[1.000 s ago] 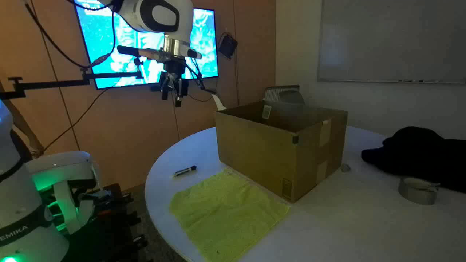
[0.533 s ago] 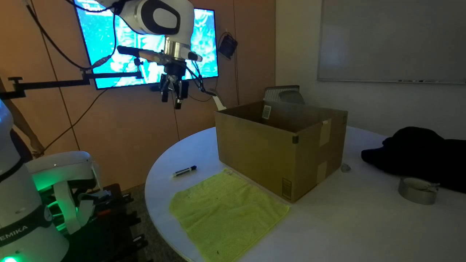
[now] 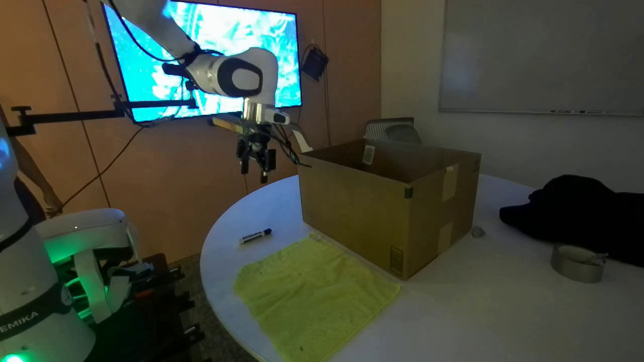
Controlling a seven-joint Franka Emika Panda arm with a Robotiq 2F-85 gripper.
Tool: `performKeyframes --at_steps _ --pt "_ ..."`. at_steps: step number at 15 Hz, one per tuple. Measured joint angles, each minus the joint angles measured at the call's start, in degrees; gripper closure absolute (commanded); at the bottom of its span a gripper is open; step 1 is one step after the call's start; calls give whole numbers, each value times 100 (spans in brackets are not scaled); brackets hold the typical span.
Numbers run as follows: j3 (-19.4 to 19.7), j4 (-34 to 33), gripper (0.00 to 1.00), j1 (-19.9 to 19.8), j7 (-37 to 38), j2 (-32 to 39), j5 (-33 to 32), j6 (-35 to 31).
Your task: Put the marker on the towel then fold it and put it inside the box
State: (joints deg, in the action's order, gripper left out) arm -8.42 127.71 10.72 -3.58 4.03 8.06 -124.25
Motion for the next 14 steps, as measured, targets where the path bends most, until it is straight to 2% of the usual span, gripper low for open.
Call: performKeyframes --at_steps 3,5,9,14 --pt "-154 -257 0 120 80 1103 -129 -877" --pt "-190 -613 0 248 170 1850 -305 -1175" --pt "-212 -1527 0 411 190 3077 -335 -1242" --pt "-227 -2115 0 415 185 3540 -334 -1117"
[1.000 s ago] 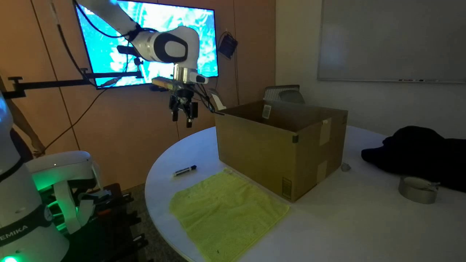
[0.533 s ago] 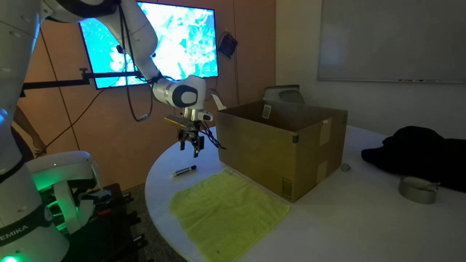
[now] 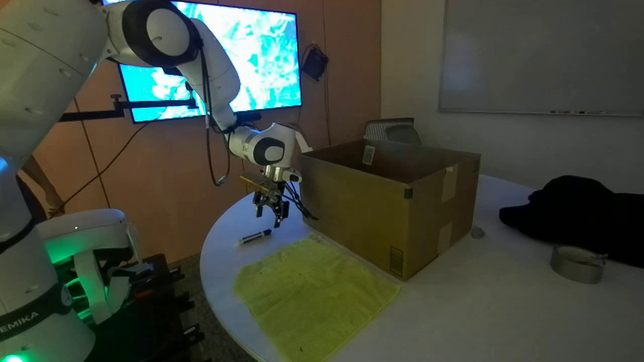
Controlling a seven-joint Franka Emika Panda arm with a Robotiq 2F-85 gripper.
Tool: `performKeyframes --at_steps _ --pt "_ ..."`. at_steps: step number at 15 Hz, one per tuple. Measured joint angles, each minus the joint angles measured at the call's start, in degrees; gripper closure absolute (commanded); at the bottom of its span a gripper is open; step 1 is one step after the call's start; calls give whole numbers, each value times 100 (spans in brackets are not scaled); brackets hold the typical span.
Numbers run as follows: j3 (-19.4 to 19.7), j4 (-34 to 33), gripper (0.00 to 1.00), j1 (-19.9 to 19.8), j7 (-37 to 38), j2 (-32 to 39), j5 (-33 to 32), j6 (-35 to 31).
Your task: Put the marker on the towel then fold it and put it inside the box
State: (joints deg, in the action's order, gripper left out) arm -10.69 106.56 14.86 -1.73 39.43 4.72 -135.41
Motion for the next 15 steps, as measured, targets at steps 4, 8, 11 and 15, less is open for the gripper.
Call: performKeyframes --at_steps 4,8,11,15 --pt "-141 -144 0 -100 -25 -25 68 544" --pt "-268 -239 0 -122 -28 -31 137 1214" --pt "-291 -247 0 -60 -24 60 137 1376" --pt "-274 -263 0 -8 7 422 142 1117"
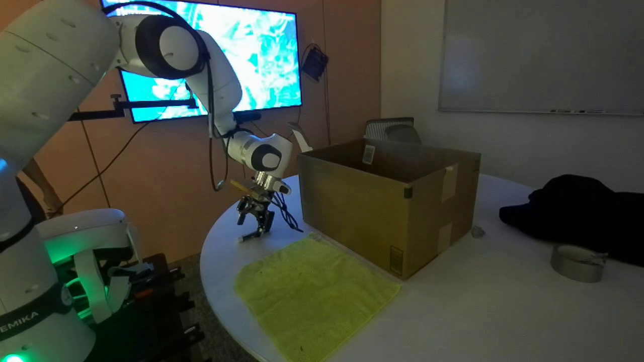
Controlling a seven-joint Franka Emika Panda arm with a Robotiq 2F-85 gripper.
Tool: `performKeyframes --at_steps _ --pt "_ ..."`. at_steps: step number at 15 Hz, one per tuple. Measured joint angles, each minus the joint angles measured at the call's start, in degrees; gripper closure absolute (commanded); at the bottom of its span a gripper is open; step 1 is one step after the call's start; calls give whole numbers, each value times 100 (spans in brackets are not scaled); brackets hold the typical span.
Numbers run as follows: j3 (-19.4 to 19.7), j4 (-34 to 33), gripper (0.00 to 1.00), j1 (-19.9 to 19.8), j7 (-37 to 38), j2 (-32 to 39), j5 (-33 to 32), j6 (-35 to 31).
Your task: Put the marker on the towel then fold it and put it inside the box
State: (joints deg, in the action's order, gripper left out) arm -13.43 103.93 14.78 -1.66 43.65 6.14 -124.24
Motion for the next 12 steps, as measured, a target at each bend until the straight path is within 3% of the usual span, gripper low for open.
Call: performKeyframes --at_steps 4,5,12 --pt "78 6 0 5 58 265 -31 -353" --pt "78 5 19 6 58 265 -32 -360" --pt "65 -53 70 73 58 222 -62 -357"
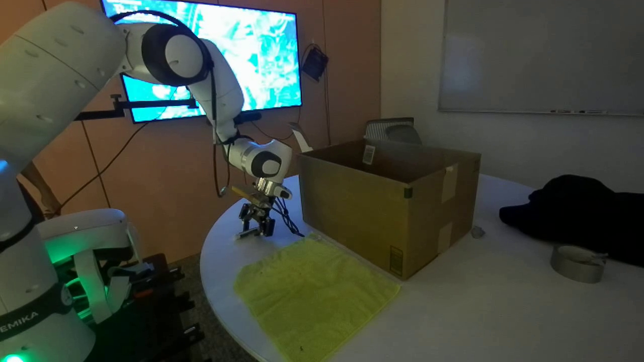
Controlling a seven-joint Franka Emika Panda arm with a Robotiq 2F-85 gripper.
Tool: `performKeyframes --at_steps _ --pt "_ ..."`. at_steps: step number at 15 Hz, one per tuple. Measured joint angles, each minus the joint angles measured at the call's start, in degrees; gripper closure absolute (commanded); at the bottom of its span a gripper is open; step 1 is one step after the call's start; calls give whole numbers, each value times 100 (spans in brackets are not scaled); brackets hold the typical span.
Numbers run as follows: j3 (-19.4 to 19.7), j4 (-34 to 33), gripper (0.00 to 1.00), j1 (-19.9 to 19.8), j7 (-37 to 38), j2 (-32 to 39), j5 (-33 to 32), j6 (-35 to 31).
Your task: Put the marker on the towel then fold it and put it inside the box
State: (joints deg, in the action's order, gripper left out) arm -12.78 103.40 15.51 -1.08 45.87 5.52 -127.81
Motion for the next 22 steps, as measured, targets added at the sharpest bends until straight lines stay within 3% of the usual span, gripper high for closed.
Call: performKeyframes --at_steps 4,13,22 --pt "54 -51 99 33 0 1 -179 -1" --pt "162 -96 100 30 2 -45 -235 2" --pt "771 490 100 -251 511 -800 -266 -28"
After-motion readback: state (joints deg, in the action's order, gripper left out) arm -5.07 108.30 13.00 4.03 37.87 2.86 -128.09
